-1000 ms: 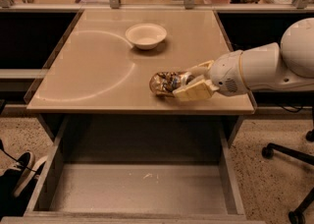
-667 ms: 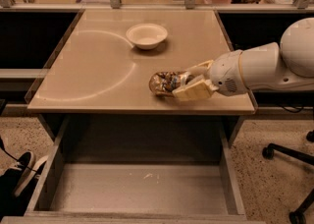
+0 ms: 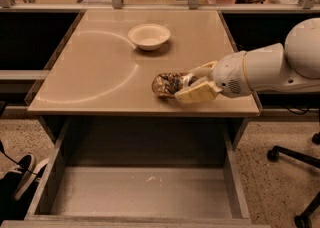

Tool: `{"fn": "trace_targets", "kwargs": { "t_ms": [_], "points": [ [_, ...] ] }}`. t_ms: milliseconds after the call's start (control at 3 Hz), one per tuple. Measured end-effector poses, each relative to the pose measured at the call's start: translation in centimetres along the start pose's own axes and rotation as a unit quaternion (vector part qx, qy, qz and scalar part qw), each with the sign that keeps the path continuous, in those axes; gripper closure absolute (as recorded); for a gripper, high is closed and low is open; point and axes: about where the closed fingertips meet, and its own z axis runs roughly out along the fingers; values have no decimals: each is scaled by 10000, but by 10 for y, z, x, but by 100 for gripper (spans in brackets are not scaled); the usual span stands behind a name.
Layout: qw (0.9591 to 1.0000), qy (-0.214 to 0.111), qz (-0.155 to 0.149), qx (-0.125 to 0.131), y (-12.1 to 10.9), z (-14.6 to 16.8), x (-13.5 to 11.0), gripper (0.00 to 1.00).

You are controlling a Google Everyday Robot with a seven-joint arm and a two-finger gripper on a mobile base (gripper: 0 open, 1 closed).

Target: Pick orange can from top drawer and place on counter

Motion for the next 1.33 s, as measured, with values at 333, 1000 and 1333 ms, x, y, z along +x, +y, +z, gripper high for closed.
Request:
{"fn": "trace_targets", "kwargs": {
  "t_ms": [333,1000,1333],
  "points": [
    [9997,157,-87,154,-3,3,-2,0],
    [9936,430,-569,878,-27,10,-23,0],
    [9931,425,-592,920,-28,10,-24,0]
  ]
}}
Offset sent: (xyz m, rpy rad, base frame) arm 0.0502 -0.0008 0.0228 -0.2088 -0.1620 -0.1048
